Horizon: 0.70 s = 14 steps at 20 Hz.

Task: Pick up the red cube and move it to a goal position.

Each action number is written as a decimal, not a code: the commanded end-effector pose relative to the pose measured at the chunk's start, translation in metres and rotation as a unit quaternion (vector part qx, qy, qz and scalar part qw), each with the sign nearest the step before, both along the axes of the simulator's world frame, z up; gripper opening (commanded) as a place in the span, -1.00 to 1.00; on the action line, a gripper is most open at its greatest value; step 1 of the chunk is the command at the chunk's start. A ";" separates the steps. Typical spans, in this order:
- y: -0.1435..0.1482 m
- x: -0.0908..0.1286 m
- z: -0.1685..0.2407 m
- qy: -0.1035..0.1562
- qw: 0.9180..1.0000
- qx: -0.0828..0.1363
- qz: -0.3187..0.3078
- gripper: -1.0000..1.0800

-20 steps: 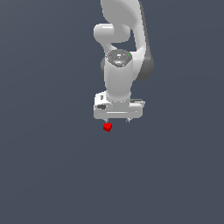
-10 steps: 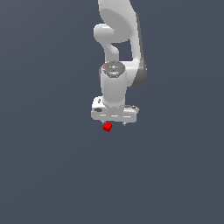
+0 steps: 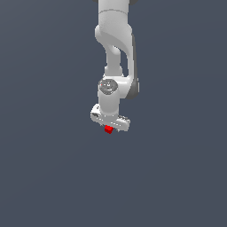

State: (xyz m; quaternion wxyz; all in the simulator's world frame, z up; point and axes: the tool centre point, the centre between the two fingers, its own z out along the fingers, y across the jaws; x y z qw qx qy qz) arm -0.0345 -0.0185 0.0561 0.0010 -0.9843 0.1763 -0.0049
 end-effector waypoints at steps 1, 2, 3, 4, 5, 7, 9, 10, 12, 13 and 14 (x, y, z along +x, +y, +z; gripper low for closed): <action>-0.004 -0.007 -0.015 0.002 1.000 -0.001 -0.025 0.92; -0.005 -0.009 -0.020 0.003 0.999 -0.001 -0.032 0.92; -0.006 -0.011 -0.024 0.003 0.999 -0.001 -0.038 0.92; -0.007 -0.013 -0.028 0.004 0.999 -0.001 -0.044 0.92; -0.008 -0.014 -0.031 0.004 0.999 -0.001 -0.048 0.92; -0.008 -0.016 -0.035 0.005 0.999 -0.001 -0.054 0.92; -0.008 -0.016 -0.036 0.005 0.998 0.000 -0.055 0.92; -0.008 -0.016 -0.036 0.005 0.998 0.000 -0.055 -1.00; -0.008 -0.016 -0.036 0.005 0.998 0.000 -0.055 -1.00; -0.008 -0.016 -0.036 0.005 0.998 0.000 -0.055 -1.00; -0.008 -0.016 -0.036 0.005 0.998 0.000 -0.055 -1.00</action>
